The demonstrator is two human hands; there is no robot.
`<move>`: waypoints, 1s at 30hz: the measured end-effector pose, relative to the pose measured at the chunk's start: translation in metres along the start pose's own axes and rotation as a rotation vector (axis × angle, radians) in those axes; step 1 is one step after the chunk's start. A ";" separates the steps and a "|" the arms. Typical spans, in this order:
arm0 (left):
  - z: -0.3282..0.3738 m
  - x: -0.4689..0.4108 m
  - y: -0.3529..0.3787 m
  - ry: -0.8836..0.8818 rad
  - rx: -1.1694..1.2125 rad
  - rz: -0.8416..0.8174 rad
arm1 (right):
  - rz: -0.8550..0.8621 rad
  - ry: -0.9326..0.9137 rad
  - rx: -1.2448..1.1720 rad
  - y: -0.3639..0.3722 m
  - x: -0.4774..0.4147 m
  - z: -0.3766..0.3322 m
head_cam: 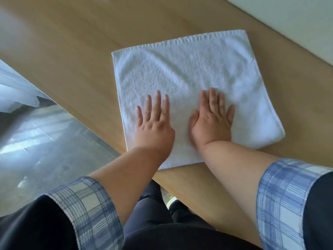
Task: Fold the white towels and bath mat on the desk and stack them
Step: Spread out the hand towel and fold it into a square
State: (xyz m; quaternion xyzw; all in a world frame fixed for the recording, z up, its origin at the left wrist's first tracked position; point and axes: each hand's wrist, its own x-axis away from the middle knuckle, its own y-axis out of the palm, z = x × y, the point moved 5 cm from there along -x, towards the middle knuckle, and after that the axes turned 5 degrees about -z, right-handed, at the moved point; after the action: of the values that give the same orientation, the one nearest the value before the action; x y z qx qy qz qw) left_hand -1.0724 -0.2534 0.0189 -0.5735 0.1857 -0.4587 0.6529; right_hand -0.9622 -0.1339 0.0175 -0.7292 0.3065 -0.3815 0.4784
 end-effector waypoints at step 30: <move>0.008 0.014 0.010 0.050 -0.156 -0.041 | -0.153 -0.544 0.330 -0.037 -0.171 -0.019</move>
State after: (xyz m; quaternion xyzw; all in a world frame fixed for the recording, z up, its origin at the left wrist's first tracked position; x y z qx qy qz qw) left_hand -1.0557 -0.2608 0.0162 -0.6146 0.2255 -0.4702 0.5919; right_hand -1.0639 0.0093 0.0121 -0.7380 0.0460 -0.2521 0.6242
